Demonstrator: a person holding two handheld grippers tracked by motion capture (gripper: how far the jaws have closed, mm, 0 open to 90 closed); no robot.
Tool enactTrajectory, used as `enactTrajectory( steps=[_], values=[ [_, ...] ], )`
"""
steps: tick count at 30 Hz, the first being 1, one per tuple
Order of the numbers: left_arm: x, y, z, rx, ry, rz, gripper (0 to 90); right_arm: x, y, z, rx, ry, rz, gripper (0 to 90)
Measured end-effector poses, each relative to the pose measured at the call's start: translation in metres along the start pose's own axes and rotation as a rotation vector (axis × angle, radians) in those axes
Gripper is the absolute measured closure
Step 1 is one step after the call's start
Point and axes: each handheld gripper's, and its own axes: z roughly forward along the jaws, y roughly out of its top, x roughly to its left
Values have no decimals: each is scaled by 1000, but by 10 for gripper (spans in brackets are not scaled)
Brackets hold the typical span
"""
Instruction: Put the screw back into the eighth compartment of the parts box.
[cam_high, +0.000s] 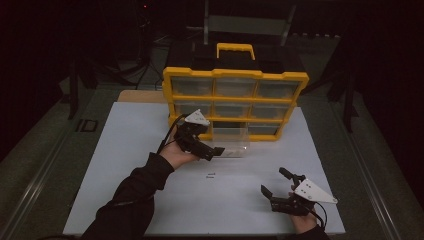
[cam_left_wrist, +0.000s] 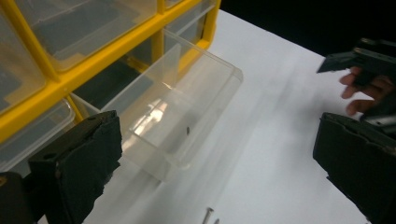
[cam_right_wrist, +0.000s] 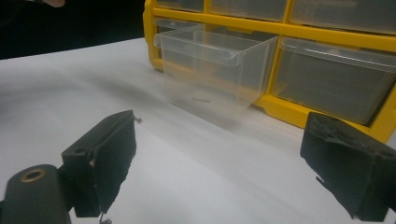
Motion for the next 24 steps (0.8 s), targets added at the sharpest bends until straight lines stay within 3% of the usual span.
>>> enactTrajectory(
  steps=[12,24],
  values=[
    [-1,-22,-7,-37,-28,8,13,0,0,0,1,1,-1,108],
    [-1,-44,3,-32,-68,16,44,1,0,0,0,2,-1,107]
  ],
)
